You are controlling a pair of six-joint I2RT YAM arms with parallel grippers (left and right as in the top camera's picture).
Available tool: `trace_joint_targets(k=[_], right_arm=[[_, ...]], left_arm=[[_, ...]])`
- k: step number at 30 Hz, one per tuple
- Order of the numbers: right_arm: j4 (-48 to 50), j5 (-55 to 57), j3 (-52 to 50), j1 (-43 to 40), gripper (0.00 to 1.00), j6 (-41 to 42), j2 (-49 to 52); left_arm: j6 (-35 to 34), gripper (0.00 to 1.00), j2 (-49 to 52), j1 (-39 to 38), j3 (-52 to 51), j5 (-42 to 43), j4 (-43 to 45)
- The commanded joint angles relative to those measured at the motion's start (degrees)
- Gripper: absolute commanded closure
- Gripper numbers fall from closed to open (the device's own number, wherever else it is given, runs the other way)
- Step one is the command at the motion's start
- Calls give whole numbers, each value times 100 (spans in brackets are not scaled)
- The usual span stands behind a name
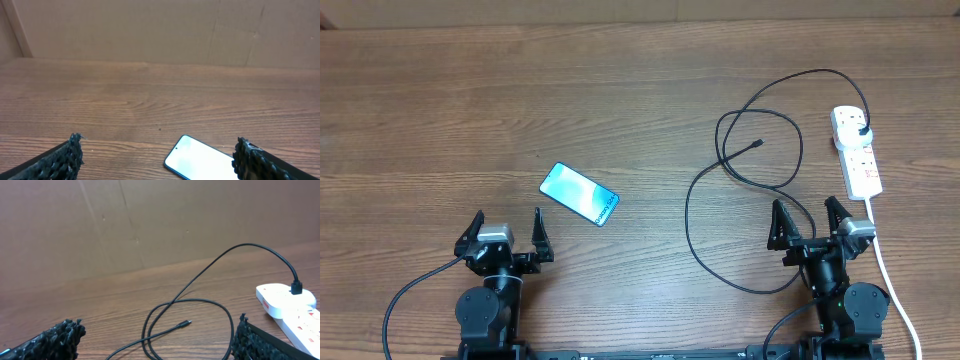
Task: Plug charger to phone and switch on socket
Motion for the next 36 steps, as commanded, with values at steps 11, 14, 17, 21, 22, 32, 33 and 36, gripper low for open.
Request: trace_joint_targets(k=[11,14,17,21,22,32,33,36], right_arm=[[15,35,-61,7,0,-7,-37],[17,35,-61,7,0,-7,-37],[17,35,-61,7,0,-7,-37],[15,35,-61,7,0,-7,-37],[15,35,-61,7,0,-7,-37],[15,35,-61,7,0,-7,-37],[15,35,-61,7,0,-7,-37],[15,35,-61,7,0,-7,-37]], left_arm=[[85,0,17,-11,-22,44,4],[83,0,17,-11,-22,44,4],[85,0,17,-11,-22,39,4],[83,0,20,-11,-22,48,2],[83,0,20,-11,-22,46,4],[-131,0,20,-11,33,632,9],[-245,0,20,-11,79,647,-20],[-374,0,20,-11,280,645,-160]])
